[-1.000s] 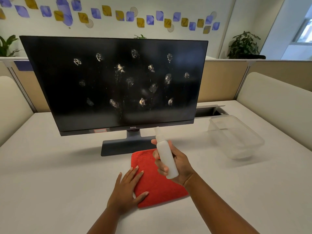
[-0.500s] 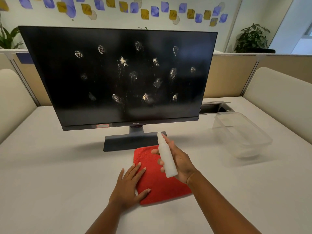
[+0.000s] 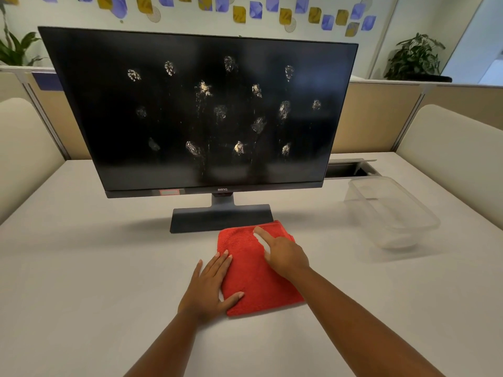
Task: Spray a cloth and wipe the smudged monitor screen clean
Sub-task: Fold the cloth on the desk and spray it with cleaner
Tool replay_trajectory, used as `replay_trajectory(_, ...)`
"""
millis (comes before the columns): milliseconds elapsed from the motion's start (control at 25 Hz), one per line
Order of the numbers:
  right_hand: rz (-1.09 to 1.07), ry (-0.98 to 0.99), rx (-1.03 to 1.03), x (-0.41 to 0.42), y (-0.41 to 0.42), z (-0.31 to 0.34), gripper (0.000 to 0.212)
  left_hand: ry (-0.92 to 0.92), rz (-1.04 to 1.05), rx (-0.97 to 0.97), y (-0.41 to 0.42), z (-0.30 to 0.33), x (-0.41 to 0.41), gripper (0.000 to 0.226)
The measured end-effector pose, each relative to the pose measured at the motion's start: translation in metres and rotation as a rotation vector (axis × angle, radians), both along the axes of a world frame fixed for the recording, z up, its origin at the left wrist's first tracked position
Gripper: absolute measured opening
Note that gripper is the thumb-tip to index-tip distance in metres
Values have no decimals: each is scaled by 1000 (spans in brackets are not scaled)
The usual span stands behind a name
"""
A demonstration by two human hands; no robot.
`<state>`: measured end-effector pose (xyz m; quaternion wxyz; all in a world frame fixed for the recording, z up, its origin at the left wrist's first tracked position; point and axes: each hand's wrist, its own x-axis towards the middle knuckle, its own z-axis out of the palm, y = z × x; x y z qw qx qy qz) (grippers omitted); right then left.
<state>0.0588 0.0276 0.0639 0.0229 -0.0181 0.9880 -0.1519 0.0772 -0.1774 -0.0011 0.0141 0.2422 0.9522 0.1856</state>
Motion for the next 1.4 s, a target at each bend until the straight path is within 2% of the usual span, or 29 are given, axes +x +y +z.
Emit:
replay_trajectory(280, -22, -10, -15, 1, -3, -8, 55, -3, 3, 22, 0, -3, -1, 89)
replay_trajectory(560, 21, -31, -120, -7, -14, 4, 57, 5, 3, 18, -1, -4, -1, 93)
replay_trajectory(800, -29, -54, -161, -5, -12, 3, 55, -3, 14, 39, 0, -2, 1, 95)
replay_trajectory(1000, 96, -91, -63, 19, -2, -2, 54, -5, 17, 28, 0, -1, 2, 95)
replay_trajectory(1160, 65, -45, -89, 37, 7, -6, 51, -7, 14, 17, 0, 0, 2, 103)
replay_trajectory(1400, -25, -30, 49, 49, 31, -7, 49, -2, -9, -1, 0, 0, 1, 103)
